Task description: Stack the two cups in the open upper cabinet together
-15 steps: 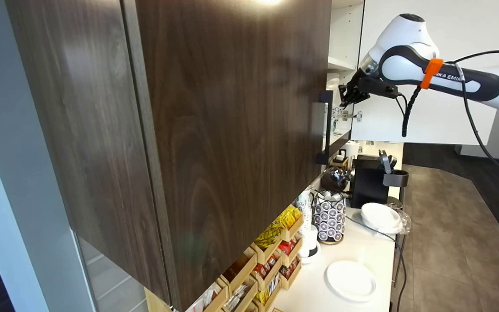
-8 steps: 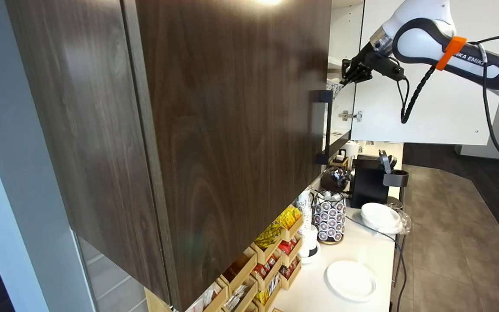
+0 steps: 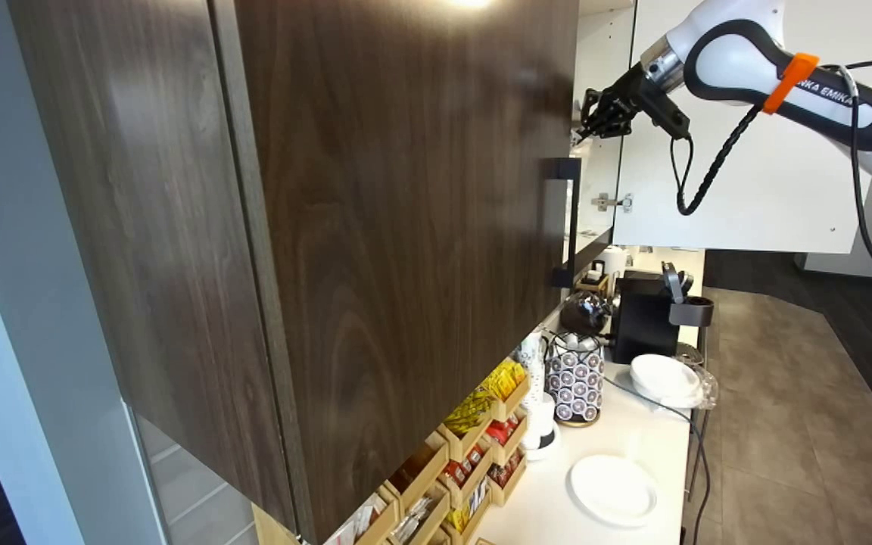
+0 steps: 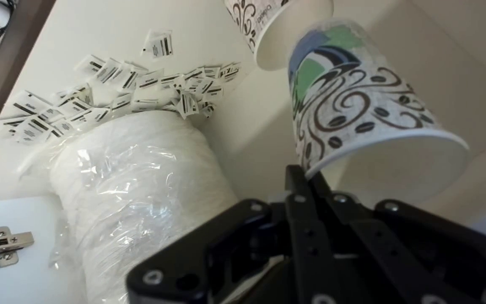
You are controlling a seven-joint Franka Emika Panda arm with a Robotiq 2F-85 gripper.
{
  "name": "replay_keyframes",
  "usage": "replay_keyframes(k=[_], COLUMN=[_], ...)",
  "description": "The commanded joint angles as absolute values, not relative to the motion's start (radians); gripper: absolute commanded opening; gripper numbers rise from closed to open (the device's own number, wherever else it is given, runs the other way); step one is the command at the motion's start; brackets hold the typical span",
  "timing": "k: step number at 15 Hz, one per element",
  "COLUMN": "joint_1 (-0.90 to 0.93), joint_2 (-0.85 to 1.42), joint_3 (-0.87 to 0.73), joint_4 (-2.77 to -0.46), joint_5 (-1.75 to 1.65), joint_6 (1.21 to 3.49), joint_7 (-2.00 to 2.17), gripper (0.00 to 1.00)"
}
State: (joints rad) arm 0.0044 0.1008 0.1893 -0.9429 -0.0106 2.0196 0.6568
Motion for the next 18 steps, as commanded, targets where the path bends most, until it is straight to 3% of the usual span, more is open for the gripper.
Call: replay_keyframes(k=[1, 7, 18], joint_1=[0.012, 0.009, -0.008], joint_2=[0.133, 0.125, 0.092], joint_3=[0.199, 0.197, 0.184], joint_4=[-0.939, -0.964, -1.076], joint_5=[0.016, 0.011, 0.036], joint_6=[2.077, 1.989, 2.106], joint_7=[0.682, 0.633, 0.708], gripper=[0.01, 0.01, 0.01])
